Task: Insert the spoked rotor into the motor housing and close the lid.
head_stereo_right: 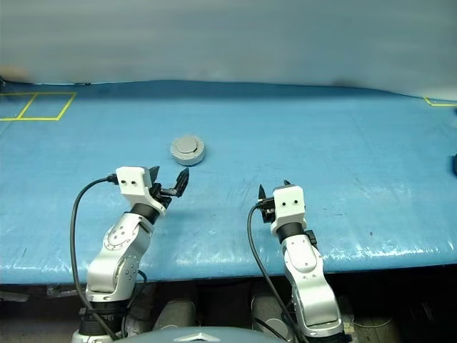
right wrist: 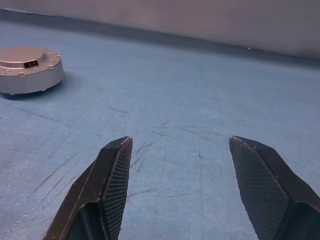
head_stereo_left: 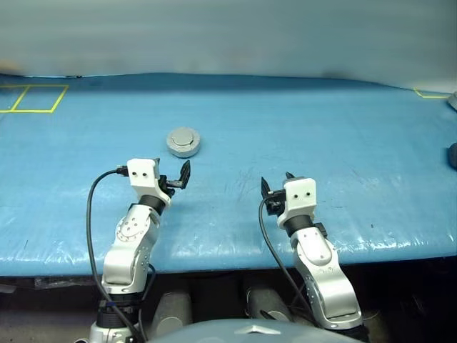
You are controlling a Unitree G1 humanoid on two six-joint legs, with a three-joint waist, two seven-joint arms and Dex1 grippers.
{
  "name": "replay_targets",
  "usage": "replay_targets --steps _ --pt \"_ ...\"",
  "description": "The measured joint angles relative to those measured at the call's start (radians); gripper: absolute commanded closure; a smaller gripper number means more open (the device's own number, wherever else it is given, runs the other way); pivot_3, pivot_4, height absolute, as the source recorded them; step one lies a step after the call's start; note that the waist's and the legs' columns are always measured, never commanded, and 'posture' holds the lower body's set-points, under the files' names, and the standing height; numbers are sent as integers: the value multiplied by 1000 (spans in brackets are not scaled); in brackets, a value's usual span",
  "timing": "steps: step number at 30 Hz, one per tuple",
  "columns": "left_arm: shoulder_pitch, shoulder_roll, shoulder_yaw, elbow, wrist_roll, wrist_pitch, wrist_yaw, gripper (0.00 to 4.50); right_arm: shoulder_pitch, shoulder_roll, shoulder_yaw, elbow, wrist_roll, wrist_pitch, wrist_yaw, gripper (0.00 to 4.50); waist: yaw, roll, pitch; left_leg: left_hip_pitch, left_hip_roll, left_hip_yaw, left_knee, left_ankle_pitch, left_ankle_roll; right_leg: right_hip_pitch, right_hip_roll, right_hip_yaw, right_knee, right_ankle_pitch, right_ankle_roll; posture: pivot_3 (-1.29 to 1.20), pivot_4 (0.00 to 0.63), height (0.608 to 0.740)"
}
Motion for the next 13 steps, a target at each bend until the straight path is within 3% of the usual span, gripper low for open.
replay_targets --steps 13 --pt "-10 -12 -12 3 19 -20 -6 36 -2 -4 -12 0 -7 0 6 1267 0 0 0 0 0 0 0 0 0 0 0 0 0 0 0 0 150 740"
